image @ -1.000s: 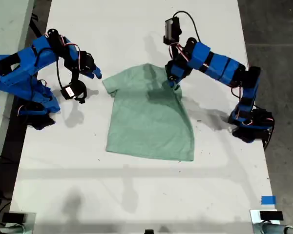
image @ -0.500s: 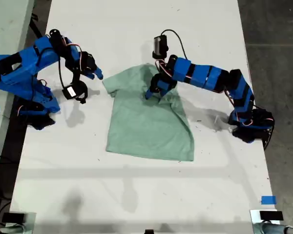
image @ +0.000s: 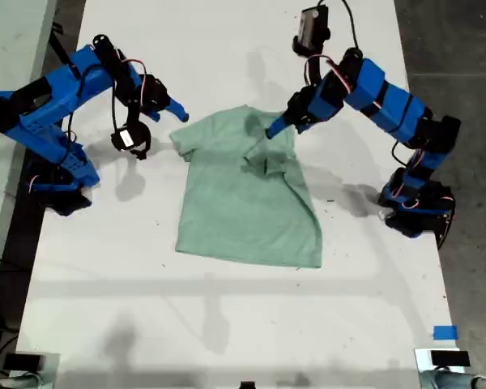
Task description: Fold tshirt
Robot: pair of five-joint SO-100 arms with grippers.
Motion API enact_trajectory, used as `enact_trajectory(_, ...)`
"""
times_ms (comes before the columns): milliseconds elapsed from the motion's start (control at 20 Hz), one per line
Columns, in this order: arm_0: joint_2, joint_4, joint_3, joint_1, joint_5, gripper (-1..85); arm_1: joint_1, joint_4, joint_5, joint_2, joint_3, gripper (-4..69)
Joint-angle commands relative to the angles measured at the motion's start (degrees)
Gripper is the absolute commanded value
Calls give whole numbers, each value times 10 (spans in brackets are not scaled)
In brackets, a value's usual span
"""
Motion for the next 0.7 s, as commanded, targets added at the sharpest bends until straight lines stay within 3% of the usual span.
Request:
enact_trajectory(0,-37,9,-52,-18,23,325,-8,3,-8,90,46,305)
enact_trajectory(200,-61,19,-63,-48,34,322,-20,3,2,153,133,279)
enact_trajectory(650,-301,-117,-54,-61,40,319,-46,-2,25,239,231,255)
